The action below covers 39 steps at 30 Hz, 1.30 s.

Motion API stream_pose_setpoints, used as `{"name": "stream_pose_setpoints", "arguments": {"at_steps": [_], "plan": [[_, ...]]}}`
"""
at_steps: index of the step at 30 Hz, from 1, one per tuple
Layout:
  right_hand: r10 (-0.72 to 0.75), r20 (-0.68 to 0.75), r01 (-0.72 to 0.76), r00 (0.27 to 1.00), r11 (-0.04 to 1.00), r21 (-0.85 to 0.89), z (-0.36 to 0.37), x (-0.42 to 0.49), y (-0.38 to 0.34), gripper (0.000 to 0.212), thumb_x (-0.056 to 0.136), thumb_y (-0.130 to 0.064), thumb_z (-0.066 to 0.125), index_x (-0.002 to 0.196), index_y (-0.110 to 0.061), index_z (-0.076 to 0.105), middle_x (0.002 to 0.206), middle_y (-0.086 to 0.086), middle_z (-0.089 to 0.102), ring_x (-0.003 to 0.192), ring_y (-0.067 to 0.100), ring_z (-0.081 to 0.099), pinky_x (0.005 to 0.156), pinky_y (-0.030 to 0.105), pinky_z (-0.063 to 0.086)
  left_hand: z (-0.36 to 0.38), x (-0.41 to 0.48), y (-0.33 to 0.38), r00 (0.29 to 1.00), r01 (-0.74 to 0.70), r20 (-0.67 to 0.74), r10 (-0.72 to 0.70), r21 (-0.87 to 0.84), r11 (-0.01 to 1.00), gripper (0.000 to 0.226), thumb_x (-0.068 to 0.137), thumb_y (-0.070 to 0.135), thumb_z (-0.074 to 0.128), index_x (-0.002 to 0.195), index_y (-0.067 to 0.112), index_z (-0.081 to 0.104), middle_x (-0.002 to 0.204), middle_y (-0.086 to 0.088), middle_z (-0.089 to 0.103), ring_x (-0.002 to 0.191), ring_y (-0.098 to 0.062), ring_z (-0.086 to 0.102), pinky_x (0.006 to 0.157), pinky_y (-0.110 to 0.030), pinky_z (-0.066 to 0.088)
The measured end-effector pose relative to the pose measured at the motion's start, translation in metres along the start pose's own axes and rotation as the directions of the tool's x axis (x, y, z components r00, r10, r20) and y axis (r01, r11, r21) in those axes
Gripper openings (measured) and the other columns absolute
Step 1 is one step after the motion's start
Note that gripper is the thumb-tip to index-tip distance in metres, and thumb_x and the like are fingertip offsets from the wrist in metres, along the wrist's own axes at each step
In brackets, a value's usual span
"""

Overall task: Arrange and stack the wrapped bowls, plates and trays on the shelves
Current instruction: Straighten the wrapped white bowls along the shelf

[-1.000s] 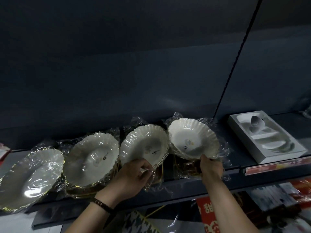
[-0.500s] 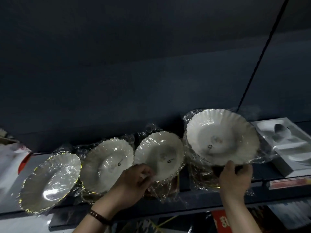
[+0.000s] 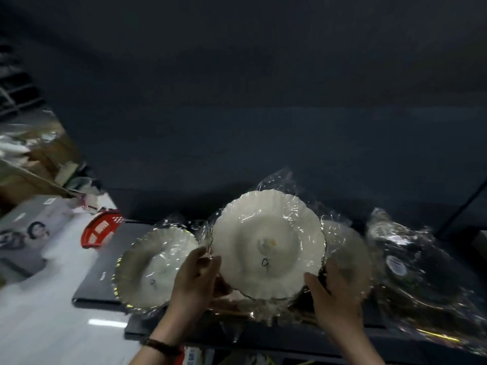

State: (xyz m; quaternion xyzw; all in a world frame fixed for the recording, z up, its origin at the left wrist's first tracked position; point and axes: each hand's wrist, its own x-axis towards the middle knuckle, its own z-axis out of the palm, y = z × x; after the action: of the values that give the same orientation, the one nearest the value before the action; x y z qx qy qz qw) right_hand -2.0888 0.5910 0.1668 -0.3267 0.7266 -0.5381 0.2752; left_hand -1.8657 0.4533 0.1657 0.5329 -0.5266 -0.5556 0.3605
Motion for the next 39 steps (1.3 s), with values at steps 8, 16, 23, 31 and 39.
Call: {"name": "stream_pose_setpoints", "arguments": {"at_steps": [8,16,23,31,39], "plan": [[0.026,0.18,0.009,0.983,0.981,-0.195,0.135,-0.007,-0.017,0.011,0.099,-0.019,0.07,0.096,-0.021,0.06,0.083,-0.005,0.075,0.072,-0.001,0.067,0.064,0.018,0.047,-0.129,0.019,-0.05,0.974,0.077,-0.209,-0.087,-0.059,0.995,0.017,0.098,-0.003,0.066,0.108,0.011,0.069,0.079,-0.013,0.07,0.051,-0.025,0.067,0.061,-0.046,0.062],[0.104,0.222,-0.043,0.969,0.963,-0.264,0.243,-0.008,-0.003,0.015,0.097,-0.022,0.072,0.106,-0.025,0.06,0.075,0.001,0.078,0.056,0.016,0.072,0.061,0.039,0.06,-0.205,0.056,-0.087,0.935,0.135,-0.319,-0.154,-0.081,0.987,0.021,0.086,0.008,0.071,0.105,0.017,0.07,0.082,-0.012,0.068,0.057,-0.022,0.067,0.062,-0.043,0.065],[0.175,0.226,-0.076,0.958,0.918,-0.389,0.291,-0.025,-0.008,0.02,0.09,-0.026,0.067,0.077,-0.013,0.059,0.062,-0.001,0.062,0.057,0.014,0.055,0.06,0.032,0.044,-0.224,0.102,-0.136,0.922,0.26,-0.329,-0.204,0.138,0.956,0.027,0.075,0.022,0.072,0.101,0.017,0.07,0.083,-0.003,0.076,0.077,-0.03,0.077,0.074,-0.05,0.065],[0.234,0.212,-0.096,0.949,0.853,-0.513,0.313,-0.039,-0.006,0.017,0.087,-0.027,0.067,0.081,-0.02,0.052,0.101,0.009,0.051,0.085,0.012,0.05,0.07,0.022,0.038,-0.233,0.098,-0.149,0.932,0.264,-0.325,-0.163,0.297,0.918,0.043,0.087,0.026,0.086,0.116,0.014,0.056,0.092,-0.006,0.074,0.078,-0.023,0.07,0.066,-0.034,0.055],[0.308,0.16,-0.23,0.938,0.897,-0.378,0.344,-0.02,-0.007,0.035,0.058,-0.048,0.071,0.078,-0.025,0.053,0.098,0.009,0.063,0.09,0.024,0.06,0.083,0.039,0.054,-0.238,0.123,-0.15,0.919,0.294,-0.328,-0.217,0.21,0.932,0.05,0.091,0.027,0.08,0.13,0.008,0.057,0.102,-0.01,0.074,0.1,-0.034,0.07,0.089,-0.04,0.056]]}}
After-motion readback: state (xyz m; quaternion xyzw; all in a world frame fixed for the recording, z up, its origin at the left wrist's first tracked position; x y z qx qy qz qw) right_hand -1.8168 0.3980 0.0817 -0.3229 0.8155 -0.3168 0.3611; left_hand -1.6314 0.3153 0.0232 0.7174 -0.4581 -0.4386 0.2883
